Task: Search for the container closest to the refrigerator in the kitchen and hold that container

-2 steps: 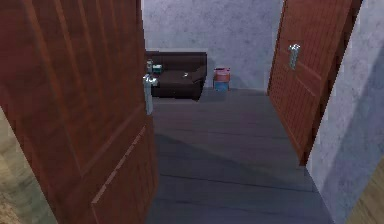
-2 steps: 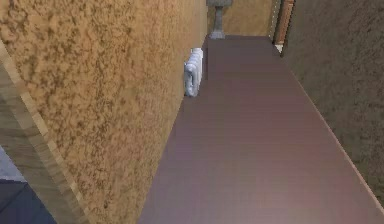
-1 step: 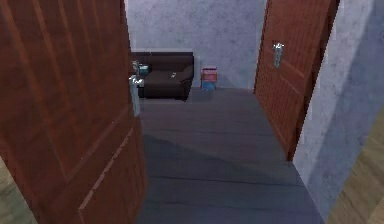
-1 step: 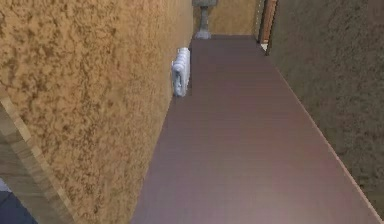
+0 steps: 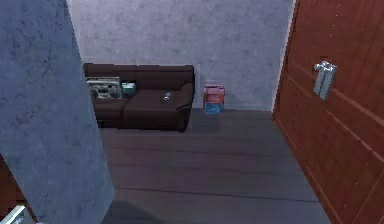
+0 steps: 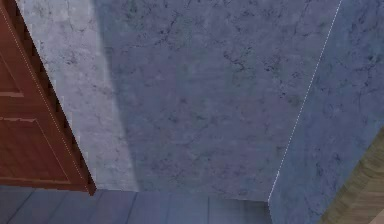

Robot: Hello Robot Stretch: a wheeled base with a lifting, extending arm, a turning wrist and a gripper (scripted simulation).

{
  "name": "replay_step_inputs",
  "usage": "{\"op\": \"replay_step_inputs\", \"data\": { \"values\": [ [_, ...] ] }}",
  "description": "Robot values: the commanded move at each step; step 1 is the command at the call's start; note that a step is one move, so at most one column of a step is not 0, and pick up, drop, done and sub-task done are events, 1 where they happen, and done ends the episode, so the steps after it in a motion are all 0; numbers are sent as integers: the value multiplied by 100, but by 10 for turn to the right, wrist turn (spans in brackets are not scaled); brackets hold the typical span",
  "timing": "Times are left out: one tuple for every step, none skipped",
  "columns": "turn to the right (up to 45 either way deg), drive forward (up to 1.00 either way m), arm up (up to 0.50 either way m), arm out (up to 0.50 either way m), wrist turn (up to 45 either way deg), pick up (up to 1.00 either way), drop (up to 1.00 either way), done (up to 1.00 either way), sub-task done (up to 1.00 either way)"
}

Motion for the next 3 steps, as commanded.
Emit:
{"op": "replay_step_inputs", "data": {
  "values": [
    [30, 0, 0, 0, 0, 0, 0, 0, 0],
    [0, 45, 0, 0, 0, 0, 0, 0, 0],
    [-390, 0, 0, 0, 0, 0, 0, 0, 0]
  ]
}}
